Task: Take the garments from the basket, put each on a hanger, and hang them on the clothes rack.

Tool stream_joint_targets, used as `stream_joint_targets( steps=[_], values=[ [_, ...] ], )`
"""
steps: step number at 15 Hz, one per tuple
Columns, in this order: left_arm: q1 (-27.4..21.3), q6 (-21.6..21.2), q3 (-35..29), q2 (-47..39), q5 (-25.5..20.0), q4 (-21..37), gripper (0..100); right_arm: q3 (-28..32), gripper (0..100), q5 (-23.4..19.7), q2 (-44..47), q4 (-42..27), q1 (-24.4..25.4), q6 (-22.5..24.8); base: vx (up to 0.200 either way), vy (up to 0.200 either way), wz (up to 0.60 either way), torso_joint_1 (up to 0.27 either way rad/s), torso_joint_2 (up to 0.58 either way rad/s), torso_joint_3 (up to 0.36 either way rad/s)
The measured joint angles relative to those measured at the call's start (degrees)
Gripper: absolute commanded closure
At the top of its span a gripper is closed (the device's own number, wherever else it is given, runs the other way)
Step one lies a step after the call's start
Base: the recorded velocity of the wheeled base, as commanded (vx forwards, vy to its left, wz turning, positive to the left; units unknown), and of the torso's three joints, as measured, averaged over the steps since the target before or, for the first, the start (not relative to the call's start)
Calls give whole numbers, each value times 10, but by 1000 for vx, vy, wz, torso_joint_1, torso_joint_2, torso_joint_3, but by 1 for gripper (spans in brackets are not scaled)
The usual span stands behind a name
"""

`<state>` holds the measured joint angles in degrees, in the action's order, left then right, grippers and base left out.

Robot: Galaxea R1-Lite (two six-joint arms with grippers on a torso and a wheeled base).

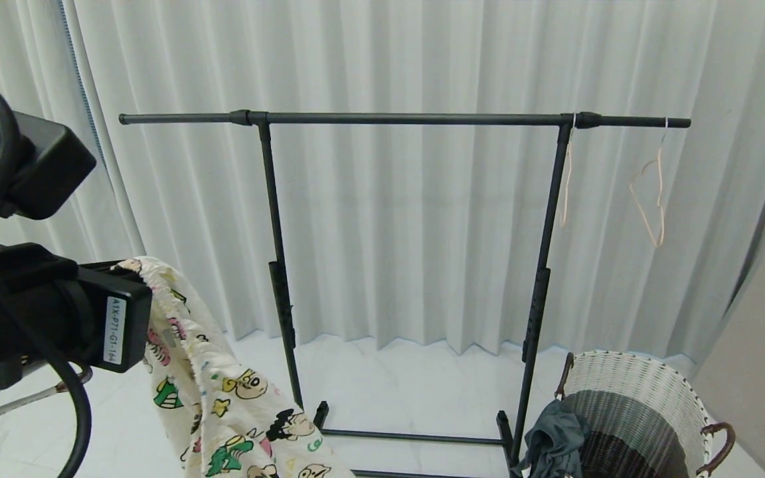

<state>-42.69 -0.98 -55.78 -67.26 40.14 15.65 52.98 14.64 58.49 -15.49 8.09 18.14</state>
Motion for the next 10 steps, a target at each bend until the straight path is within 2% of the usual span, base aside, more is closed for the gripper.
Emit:
stream_joint_targets(
  steps=[4,10],
  values=[
    [6,0,2,1,1,1,100,1,0,0,6,7,0,0,0,0,0,342,-483,-249],
    [6,-24,1,7,1,-1,100,1,0,1,15,11,-6,-1,0,0,0,252,-482,-237]
  ],
)
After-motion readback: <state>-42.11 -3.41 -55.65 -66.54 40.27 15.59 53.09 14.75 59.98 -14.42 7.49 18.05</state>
